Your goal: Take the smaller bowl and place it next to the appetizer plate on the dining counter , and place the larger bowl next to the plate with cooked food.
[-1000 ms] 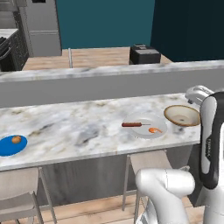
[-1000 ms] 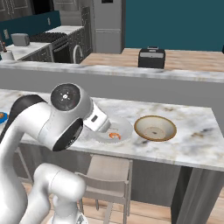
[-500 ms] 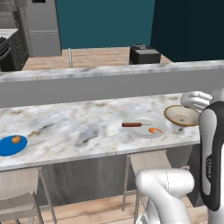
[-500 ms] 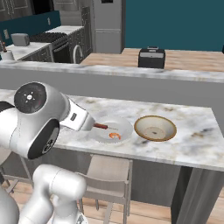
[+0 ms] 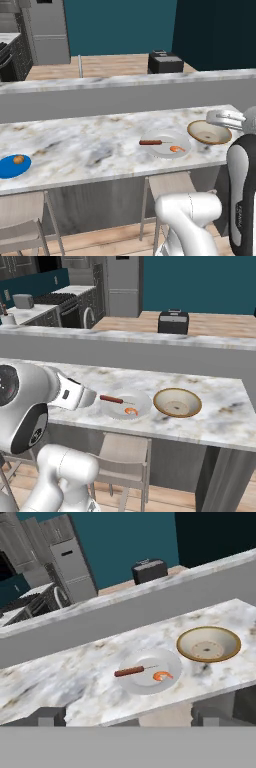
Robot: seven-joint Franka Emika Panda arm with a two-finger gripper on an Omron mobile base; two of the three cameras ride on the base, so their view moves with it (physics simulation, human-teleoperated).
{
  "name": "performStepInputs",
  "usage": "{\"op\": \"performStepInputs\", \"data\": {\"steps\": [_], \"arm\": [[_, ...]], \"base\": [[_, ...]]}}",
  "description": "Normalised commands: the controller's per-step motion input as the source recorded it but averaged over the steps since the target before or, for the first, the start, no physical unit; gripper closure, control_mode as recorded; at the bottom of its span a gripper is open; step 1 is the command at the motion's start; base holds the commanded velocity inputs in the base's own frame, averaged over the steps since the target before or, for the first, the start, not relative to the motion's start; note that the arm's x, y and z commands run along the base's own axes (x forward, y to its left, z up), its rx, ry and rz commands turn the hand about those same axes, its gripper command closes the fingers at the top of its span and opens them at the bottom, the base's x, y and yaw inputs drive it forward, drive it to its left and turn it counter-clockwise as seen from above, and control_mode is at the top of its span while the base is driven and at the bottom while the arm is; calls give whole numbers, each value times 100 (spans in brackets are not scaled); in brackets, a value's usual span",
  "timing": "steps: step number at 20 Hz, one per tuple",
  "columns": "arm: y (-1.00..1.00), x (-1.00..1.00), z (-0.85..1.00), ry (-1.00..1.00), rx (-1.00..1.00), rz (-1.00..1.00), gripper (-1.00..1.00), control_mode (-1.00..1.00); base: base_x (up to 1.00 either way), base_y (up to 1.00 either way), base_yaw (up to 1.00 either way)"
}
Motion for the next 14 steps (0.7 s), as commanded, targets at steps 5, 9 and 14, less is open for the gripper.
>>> {"op": "performStepInputs", "data": {"steps": [5, 9, 14], "arm": [[6, -7, 20, -4, -2, 0, -100, 100], [0, 0, 0, 0, 0, 0, -100, 100], [0, 0, 0, 0, 0, 0, -100, 100]], "base": [[-9, 0, 0], [-78, -16, 0], [-98, -85, 0]]}}
